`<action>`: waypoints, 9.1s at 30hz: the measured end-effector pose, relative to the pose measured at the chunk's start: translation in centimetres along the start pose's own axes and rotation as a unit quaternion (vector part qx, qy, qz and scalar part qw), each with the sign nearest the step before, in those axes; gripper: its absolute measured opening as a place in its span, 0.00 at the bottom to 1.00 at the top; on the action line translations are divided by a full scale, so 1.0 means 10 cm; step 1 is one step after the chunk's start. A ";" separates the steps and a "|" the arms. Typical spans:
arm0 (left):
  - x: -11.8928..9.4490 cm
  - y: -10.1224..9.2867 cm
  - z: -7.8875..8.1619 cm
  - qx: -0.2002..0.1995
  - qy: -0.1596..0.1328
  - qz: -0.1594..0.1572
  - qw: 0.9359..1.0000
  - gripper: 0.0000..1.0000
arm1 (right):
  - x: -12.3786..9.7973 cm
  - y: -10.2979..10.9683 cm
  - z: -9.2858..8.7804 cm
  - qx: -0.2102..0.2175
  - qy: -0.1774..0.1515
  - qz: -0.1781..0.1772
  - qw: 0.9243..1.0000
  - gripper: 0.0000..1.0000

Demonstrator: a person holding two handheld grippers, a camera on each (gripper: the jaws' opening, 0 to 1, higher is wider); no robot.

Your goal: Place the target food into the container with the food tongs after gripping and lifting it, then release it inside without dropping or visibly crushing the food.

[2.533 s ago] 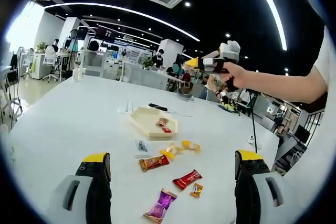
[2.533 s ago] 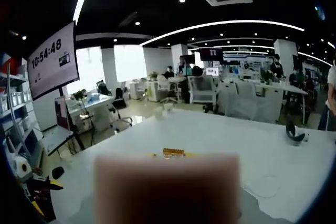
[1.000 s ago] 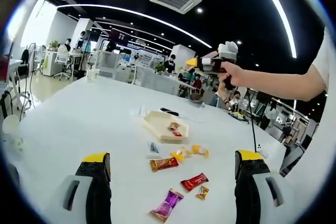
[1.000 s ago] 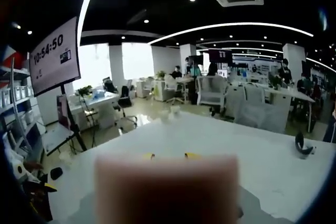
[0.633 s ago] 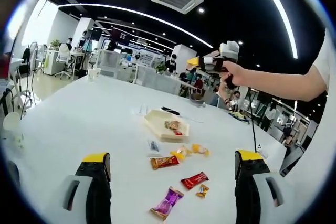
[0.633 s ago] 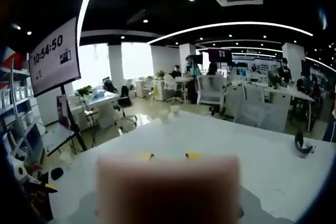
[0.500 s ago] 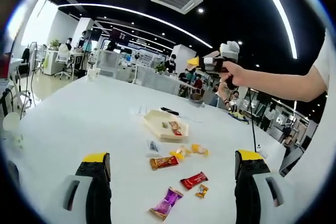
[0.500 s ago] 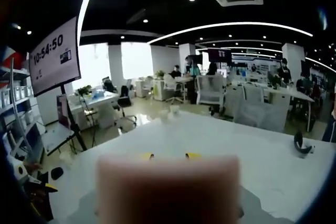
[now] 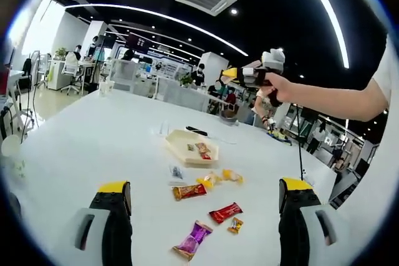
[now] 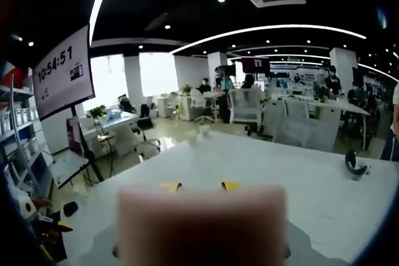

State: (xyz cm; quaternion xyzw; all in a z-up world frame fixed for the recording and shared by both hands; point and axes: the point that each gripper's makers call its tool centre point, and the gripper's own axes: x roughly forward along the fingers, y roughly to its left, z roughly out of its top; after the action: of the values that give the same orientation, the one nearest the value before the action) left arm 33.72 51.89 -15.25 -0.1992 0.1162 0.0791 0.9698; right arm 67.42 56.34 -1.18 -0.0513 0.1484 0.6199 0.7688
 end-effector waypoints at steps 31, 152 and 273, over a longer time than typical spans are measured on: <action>0.05 -0.10 0.07 0.041 0.029 -0.024 0.998 0.99 | -0.54 -0.23 -0.39 0.040 0.002 -0.021 0.999 0.26; 0.45 -0.48 0.24 0.053 0.028 -0.069 0.996 0.99 | -0.95 -0.25 -1.98 0.080 0.088 -0.010 0.993 0.27; 0.27 -0.41 0.03 0.012 0.046 -0.029 0.998 0.99 | -0.55 -0.01 -3.16 -0.061 0.200 0.026 0.978 0.25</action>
State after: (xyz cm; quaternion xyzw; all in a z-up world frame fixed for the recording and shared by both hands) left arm 37.16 48.52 -14.16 -0.1942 0.1560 0.0399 0.9677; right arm 61.28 42.88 -29.65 -0.2172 0.2625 0.6249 0.7024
